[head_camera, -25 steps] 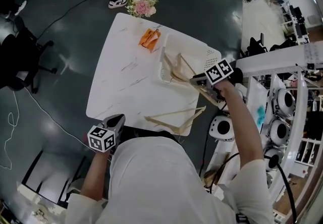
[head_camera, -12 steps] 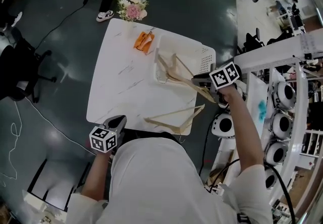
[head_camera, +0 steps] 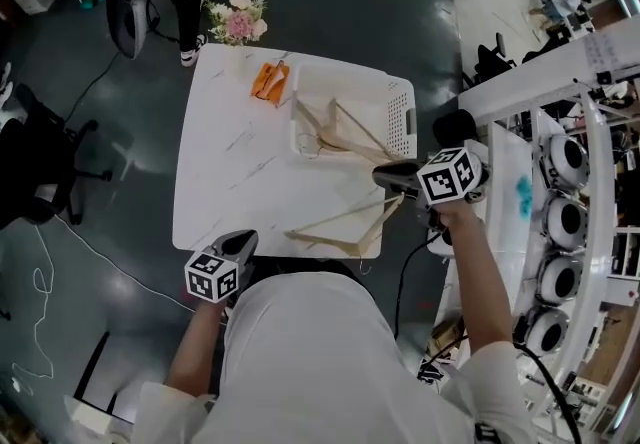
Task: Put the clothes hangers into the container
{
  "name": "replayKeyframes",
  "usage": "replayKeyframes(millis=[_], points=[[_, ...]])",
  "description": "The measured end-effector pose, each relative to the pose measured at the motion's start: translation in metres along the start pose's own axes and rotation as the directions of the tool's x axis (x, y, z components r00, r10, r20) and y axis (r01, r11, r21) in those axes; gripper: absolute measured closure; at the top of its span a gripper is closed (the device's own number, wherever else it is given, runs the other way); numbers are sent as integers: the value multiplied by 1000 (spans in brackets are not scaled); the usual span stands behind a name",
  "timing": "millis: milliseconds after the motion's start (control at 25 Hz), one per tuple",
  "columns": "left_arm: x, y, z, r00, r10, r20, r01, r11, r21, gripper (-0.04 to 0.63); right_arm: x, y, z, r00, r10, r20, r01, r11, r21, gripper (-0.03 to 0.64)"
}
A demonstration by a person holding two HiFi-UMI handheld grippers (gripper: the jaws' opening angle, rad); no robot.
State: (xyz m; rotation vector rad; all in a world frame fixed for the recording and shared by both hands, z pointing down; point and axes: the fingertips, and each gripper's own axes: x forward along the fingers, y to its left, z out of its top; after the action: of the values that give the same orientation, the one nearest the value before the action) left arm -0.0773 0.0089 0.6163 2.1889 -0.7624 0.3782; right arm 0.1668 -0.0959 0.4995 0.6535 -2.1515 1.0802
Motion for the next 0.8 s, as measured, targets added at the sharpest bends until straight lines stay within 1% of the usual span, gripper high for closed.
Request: replayKeyframes(millis=[200,320,560,720,800], points=[[9,-8,4,1000,-20,-17,20,999,30,592,-2,19,-13,996,5,84,-4,1000,-16,594],[12,-12,3,999,-23,-27,24,999,35,592,-1,28,-24,991,8,132,-4,999,-35,597],[16,-17,-4,998,-28,-58,31,999,36,592,10,36,-45,983,27,181,-20,999,-41,597],[19,-21,-5,997,-39,-67,42,998,48,592,13,50,-59,964,69,255,-65,998,-24,597],[20,-25,-3,997,-51,-64,55,996,66,592,16,52,-68,954,69,290,-72,997,1,597]])
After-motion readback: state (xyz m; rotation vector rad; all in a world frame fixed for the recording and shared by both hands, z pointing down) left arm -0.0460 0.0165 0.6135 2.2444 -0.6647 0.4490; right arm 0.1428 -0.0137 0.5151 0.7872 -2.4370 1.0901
